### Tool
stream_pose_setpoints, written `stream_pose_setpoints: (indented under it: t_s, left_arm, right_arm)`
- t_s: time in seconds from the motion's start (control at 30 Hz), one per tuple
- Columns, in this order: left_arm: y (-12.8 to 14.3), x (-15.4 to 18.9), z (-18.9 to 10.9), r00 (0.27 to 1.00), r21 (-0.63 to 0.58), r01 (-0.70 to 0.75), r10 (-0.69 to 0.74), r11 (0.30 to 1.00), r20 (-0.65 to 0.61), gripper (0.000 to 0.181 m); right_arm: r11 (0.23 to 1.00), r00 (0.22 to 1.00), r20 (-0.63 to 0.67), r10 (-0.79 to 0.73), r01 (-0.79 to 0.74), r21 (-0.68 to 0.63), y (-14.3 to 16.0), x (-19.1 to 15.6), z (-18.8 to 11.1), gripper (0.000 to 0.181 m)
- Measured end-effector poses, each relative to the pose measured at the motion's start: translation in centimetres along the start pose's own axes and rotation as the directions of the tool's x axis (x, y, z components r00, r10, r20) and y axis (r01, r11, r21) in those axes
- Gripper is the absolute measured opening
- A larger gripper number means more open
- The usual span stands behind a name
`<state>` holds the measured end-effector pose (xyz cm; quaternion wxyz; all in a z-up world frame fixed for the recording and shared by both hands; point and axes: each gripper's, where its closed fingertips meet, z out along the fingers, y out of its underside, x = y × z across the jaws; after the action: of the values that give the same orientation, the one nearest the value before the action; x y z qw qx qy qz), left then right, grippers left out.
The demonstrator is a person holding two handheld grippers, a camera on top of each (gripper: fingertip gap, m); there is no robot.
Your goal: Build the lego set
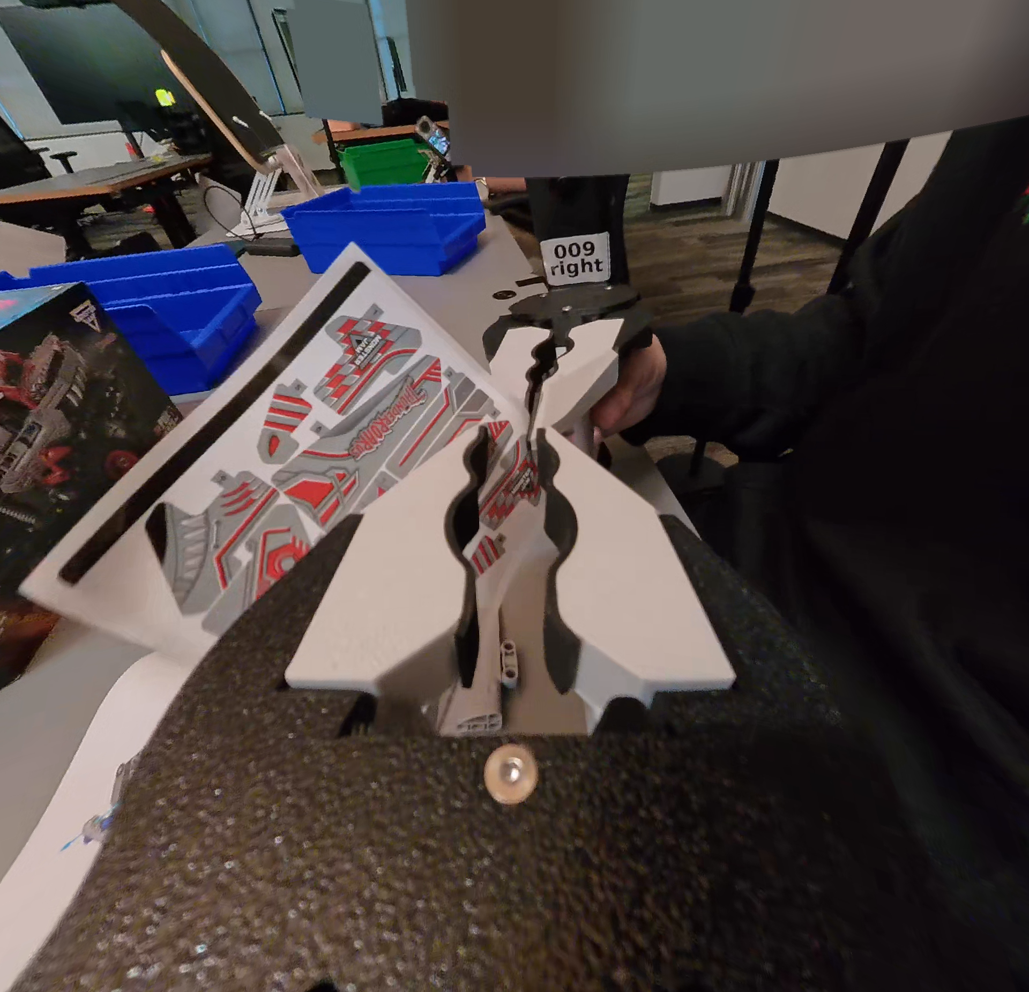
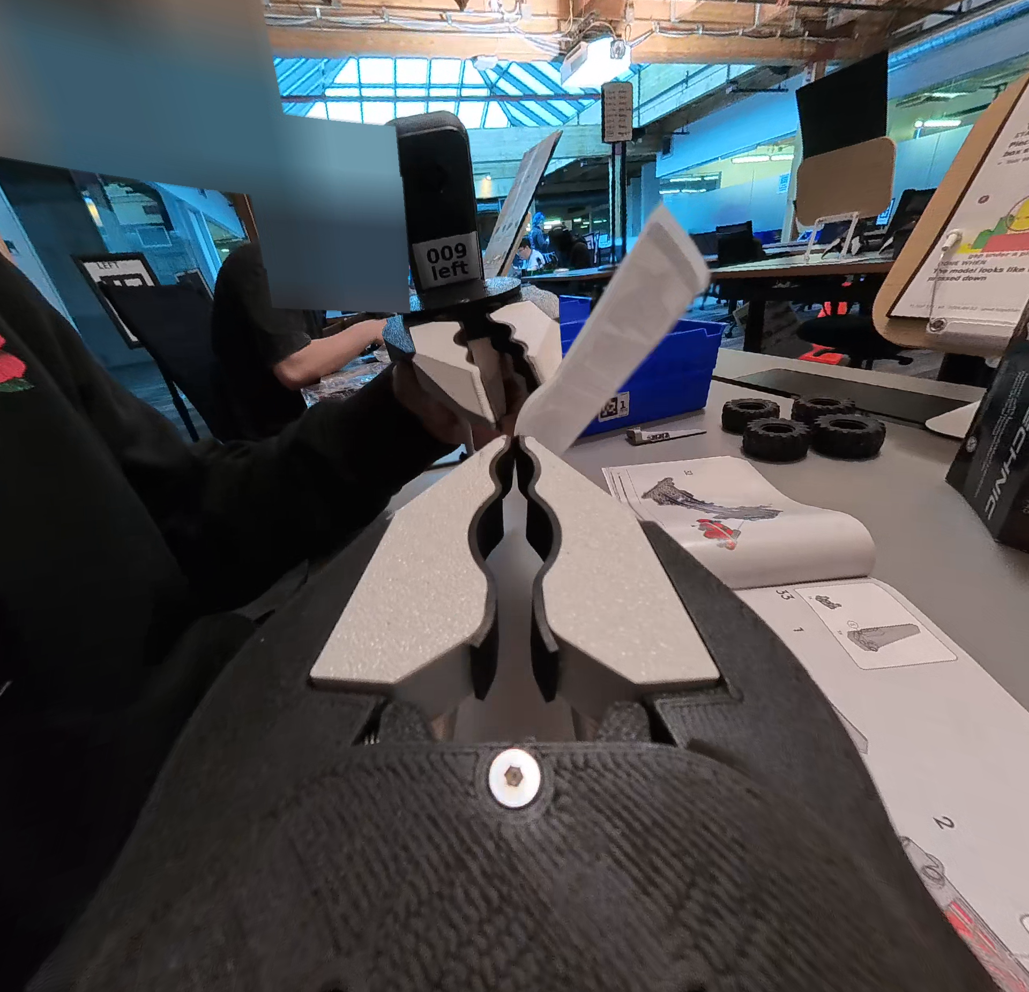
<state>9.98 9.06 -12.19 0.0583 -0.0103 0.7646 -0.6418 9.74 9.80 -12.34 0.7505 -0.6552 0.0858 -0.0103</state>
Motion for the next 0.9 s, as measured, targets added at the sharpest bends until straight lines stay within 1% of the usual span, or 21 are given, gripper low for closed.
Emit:
stream_pose_setpoints:
  t_s: [0.13, 0.3, 0.43, 0.53, 0.67, 0.7, 0.73, 0.77, 0.8, 0.83, 0.87, 0.9]
  left_arm:
    - [0.3, -0.2, 0.2, 1.000, -0.023, -0.010, 0.010, 1.000, 0.017, 0.013]
    - [0.2, 0.0, 0.2, 1.000, -0.004, 0.014, -0.014, 1.000, -0.007, 0.012]
    - [0.4, 0.3, 0.2, 0.999, -0.010, 0.020, -0.021, 1.000, -0.027, 0.010]
    - [0.3, 0.7, 0.2, 0.998, -0.004, 0.023, -0.024, 1.000, -0.053, 0.009]
    - [0.5, 0.7, 0.2, 0.998, -0.007, 0.028, -0.028, 1.000, -0.060, 0.009]
    - [0.4, 0.4, 0.0, 0.999, -0.006, 0.021, -0.021, 1.000, -0.043, 0.011]
    - [0.1, -0.4, -0.4, 1.000, 0.008, 0.015, -0.015, 1.000, 0.007, 0.016]
    - [-0.3, -1.9, -1.1, 0.995, 0.037, 0.024, -0.027, 0.999, 0.093, 0.019]
    - [-0.7, -3.9, -2.0, 0.977, 0.072, 0.056, -0.069, 0.996, 0.204, 0.022]
    - [-0.6, -6.1, -3.2, 0.940, 0.103, 0.104, -0.132, 0.989, 0.314, 0.024]
    - [-0.1, -7.7, -4.1, 0.900, 0.126, 0.157, -0.194, 0.980, 0.389, 0.032]
    - [0.5, -8.7, -4.7, 0.871, 0.145, 0.209, -0.252, 0.967, 0.421, 0.045]
  right_arm:
    - [1.000, 1.000, 0.004, 0.014, -0.014, 0.019, -0.3, 0.0, 0.0, 0.000]
    - [1.000, 1.000, 0.017, -0.008, 0.008, 0.010, -0.2, -0.3, 0.0, 0.000]
    - [0.998, 0.998, 0.026, -0.058, 0.058, -0.015, 0.3, -0.6, 0.1, 0.000]
    - [0.998, 0.997, 0.050, -0.062, 0.063, -0.015, 0.3, -1.0, 0.0, 0.000]
    - [0.997, 0.997, 0.048, -0.068, 0.069, -0.021, 0.4, -0.9, -0.1, 0.000]
    - [0.998, 0.997, 0.043, -0.063, 0.064, -0.016, 0.4, -0.8, -0.1, 0.000]
    - [0.999, 0.998, 0.041, -0.050, 0.051, -0.004, 0.2, -0.7, -0.3, 0.000]
    - [0.999, 0.998, 0.048, -0.031, 0.030, 0.014, -0.1, -0.7, -0.4, 0.000]
    - [0.999, 0.999, 0.053, -0.009, 0.007, 0.035, -0.4, -0.6, -0.6, 0.000]
    - [0.998, 0.999, 0.048, 0.012, -0.014, 0.054, -0.8, -0.4, -0.7, 0.000]
    - [0.997, 0.998, 0.049, 0.025, -0.028, 0.071, -1.0, -0.3, -0.8, 0.000]
    - [0.995, 0.998, 0.059, 0.036, -0.041, 0.088, -1.3, -0.4, -0.9, 0.000]
